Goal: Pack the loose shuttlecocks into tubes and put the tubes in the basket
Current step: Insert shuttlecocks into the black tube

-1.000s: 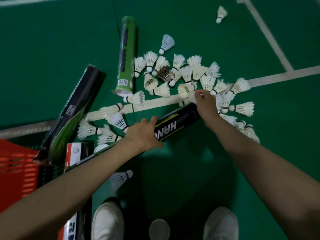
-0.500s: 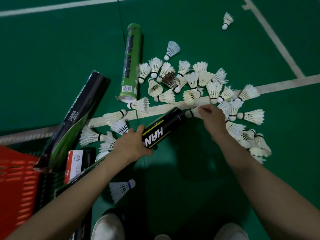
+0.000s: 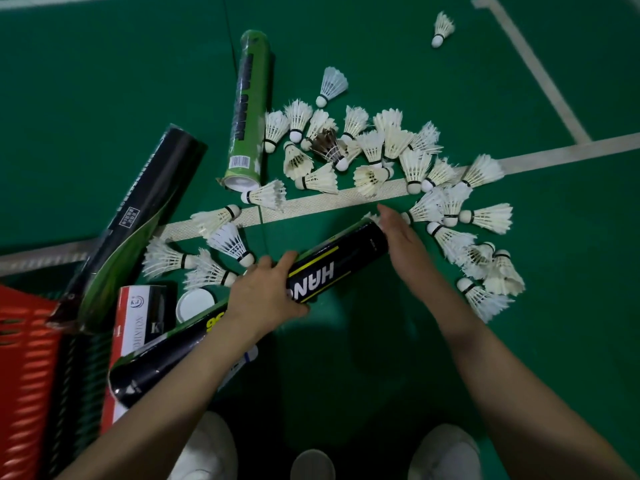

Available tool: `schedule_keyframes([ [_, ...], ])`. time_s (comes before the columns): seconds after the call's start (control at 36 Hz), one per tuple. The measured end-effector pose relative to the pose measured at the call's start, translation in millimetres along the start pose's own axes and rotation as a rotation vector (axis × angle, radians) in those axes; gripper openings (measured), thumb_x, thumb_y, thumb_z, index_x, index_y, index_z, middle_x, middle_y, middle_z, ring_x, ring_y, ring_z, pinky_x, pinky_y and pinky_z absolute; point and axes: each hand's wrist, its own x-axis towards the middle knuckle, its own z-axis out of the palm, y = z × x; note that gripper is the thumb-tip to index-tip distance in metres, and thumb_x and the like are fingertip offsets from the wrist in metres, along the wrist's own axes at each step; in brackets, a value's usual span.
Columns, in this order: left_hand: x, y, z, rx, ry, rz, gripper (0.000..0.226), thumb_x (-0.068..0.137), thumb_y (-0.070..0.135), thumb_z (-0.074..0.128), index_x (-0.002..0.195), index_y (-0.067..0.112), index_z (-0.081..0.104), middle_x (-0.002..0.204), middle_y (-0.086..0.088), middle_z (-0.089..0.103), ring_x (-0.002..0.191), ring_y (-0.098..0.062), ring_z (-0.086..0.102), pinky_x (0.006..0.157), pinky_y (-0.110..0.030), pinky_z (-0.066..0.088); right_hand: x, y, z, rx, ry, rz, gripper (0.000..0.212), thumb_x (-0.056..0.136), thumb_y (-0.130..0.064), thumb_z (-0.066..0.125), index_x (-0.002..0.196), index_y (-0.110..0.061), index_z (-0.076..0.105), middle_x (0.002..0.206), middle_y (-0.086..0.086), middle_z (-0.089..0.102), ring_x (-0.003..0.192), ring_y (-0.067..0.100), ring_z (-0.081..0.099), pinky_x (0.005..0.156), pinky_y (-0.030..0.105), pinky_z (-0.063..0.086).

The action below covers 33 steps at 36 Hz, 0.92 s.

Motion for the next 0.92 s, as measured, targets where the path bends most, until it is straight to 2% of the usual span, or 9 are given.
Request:
schedule_keyframes([
  [0.06, 4.5, 4.7, 1.4, -0.019, -0.024, -0.026, 0.093, 0.068, 0.056, 0.071, 0.143, 0.031, 0.021, 0.119, -0.008, 0.049, 0.110, -0.029, 0.052, 0.084, -0.037, 0.046, 10.5, 8.1, -9.3, -0.040, 0.184, 0.014, 0.041, 0.102, -0.042, 0.030, 0.127, -0.022, 0.055, 0.131, 0.003, 0.051, 0.119, 0.018, 0.050, 0.096, 0.027, 0.037],
  [0.17, 11.5, 12.9, 3.4, -0.043, -0.037, -0.054, 0.091, 0.068, 0.059, 0.070, 0.141, 0.030, 0.023, 0.119, -0.009, 0.050, 0.109, -0.030, 0.053, 0.082, -0.038, 0.048, 38.3, 20.5, -33.5, -0.102, 0.457, 0.084, 0.023, 0.096, -0.017, 0.049, 0.114, -0.010, 0.061, 0.126, 0.007, 0.033, 0.102, 0.013, 0.048, 0.075, 0.004, 0.038],
  [0.25, 13.7, 19.5, 4.5, -0.032, -0.043, -0.035, 0.090, 0.069, 0.058, 0.070, 0.141, 0.030, 0.022, 0.120, -0.008, 0.049, 0.109, -0.029, 0.053, 0.080, -0.035, 0.046, 54.3, 22.6, -43.0, -0.242, 0.363, 0.232, 0.029, 0.092, -0.017, 0.050, 0.119, -0.019, 0.061, 0.149, 0.011, 0.019, 0.136, 0.030, 0.020, 0.102, 0.030, 0.036],
  [0.33, 13.8, 22.9, 4.5, -0.014, -0.057, -0.029, 0.089, 0.070, 0.057, 0.069, 0.141, 0.030, 0.022, 0.120, -0.008, 0.049, 0.110, -0.029, 0.053, 0.080, -0.034, 0.044, 61.0, 22.0, -46.7, -0.331, 0.215, 0.334, 0.041, 0.091, -0.022, 0.051, 0.132, -0.021, 0.051, 0.154, 0.011, 0.013, 0.140, 0.029, 0.010, 0.100, 0.029, 0.029],
  [0.44, 12.0, 17.0, 6.2, -0.022, -0.062, -0.046, 0.090, 0.067, 0.059, 0.071, 0.139, 0.030, 0.025, 0.117, -0.007, 0.051, 0.107, -0.029, 0.054, 0.084, -0.038, 0.049, 67.6, 31.0, -40.7, -0.228, 0.104, 0.319, 0.047, 0.096, -0.025, 0.048, 0.141, -0.013, 0.040, 0.143, 0.013, 0.034, 0.121, 0.022, 0.032, 0.073, 0.027, 0.023],
  [0.58, 5.2, 4.0, 3.9, -0.031, -0.045, -0.071, 0.089, 0.067, 0.057, 0.071, 0.139, 0.030, 0.025, 0.113, -0.006, 0.049, 0.103, -0.029, 0.056, 0.082, -0.036, 0.048, 69.2, 40.9, -26.1, -0.501, 0.352, 0.130, 0.024, 0.084, -0.035, 0.062, 0.102, -0.022, 0.073, 0.110, 0.007, 0.067, 0.111, 0.028, 0.055, 0.087, 0.032, 0.044],
  [0.72, -2.2, -12.9, 5.1, -0.029, -0.039, -0.086, 0.094, 0.066, 0.057, 0.072, 0.141, 0.030, 0.023, 0.119, -0.009, 0.049, 0.107, -0.030, 0.054, 0.086, -0.040, 0.049, 33.4, 28.2, -16.0, -0.061, 0.478, -0.119, 0.010, 0.092, -0.008, 0.056, 0.094, -0.014, 0.063, 0.101, 0.005, 0.062, 0.087, 0.012, 0.057, 0.078, 0.023, 0.047],
  [0.83, -8.9, -13.3, 7.3, 0.012, -0.018, -0.046, 0.094, 0.067, 0.059, 0.070, 0.143, 0.032, 0.020, 0.123, -0.009, 0.047, 0.112, -0.031, 0.051, 0.090, -0.042, 0.047, 9.0, 17.1, -11.6, 0.074, 0.297, -0.117, 0.021, 0.097, -0.007, 0.046, 0.114, -0.018, 0.048, 0.103, -0.007, 0.054, 0.080, -0.002, 0.053, 0.062, 0.011, 0.045],
  [0.92, -13.0, -11.8, 7.3, -0.037, 0.012, -0.026, 0.094, 0.067, 0.059, 0.070, 0.143, 0.032, 0.021, 0.121, -0.008, 0.048, 0.110, -0.031, 0.052, 0.090, -0.040, 0.046, -3.1, 14.8, -8.7, 0.035, 0.151, -0.063, 0.028, 0.100, -0.011, 0.040, 0.126, -0.020, 0.041, 0.101, -0.008, 0.055, 0.068, 0.006, 0.051, 0.050, 0.008, 0.038],
])
